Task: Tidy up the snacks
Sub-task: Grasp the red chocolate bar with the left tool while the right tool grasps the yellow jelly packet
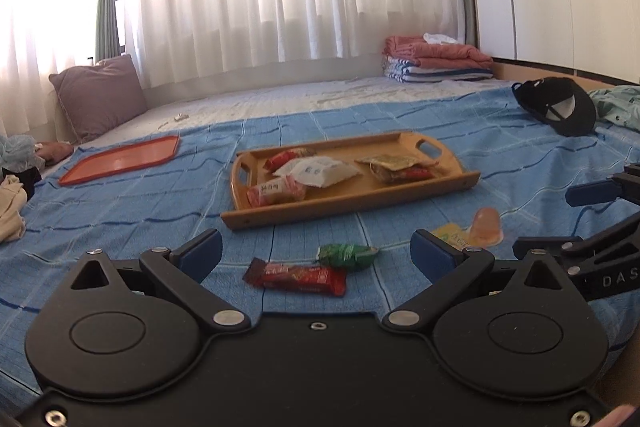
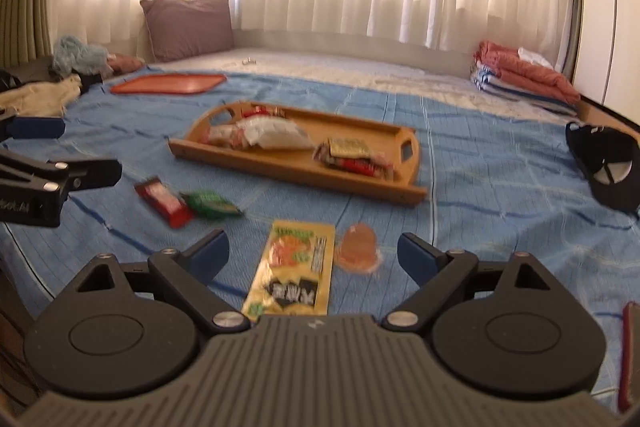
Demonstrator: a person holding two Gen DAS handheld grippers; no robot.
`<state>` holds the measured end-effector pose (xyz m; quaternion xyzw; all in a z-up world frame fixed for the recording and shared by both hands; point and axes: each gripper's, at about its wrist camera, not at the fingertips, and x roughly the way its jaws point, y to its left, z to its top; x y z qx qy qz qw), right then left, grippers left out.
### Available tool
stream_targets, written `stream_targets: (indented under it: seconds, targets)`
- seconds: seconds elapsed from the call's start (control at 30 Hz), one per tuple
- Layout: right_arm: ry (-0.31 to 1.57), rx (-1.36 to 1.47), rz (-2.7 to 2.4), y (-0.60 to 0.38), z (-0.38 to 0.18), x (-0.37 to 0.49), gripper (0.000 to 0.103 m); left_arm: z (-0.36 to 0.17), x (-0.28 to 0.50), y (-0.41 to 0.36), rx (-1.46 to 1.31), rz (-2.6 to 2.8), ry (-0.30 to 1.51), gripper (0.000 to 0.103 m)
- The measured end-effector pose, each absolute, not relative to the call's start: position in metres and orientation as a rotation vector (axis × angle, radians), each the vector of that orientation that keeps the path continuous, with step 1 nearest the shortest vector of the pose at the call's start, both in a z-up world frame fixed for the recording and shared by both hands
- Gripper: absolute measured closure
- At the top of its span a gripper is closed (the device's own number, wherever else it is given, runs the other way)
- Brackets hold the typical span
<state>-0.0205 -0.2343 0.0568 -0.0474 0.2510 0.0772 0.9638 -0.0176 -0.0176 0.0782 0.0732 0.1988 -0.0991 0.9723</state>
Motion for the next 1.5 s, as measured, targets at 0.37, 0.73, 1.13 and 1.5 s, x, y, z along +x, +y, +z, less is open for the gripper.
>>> stream_targets:
  seconds: [0.37, 0.73, 1.13, 1.5]
  targets:
    - [0.582, -0.064, 0.146, -0.224, 0.006, -0.001, 0.006, 0.024, 0.049, -0.015, 0.087, -0.133, 0.496, 0.002]
    - [0.616, -0.065, 0.145, -0.215, -0.012, 0.026, 0.001, -0.005, 0.111, -0.016, 0.12, -0.132, 0.605, 0.002]
    - [0.627, -0.066, 0.144, -0.214, -0.022, 0.03, 0.0, -0.015, 0.119, -0.012, 0.072, -0.149, 0.656, 0.0]
    - [0.627, -0.064, 0.147, -0.212, -0.023, 0.03, 0.0, -0.006, 0.105, -0.01, 0.014, -0.142, 0.649, 0.036]
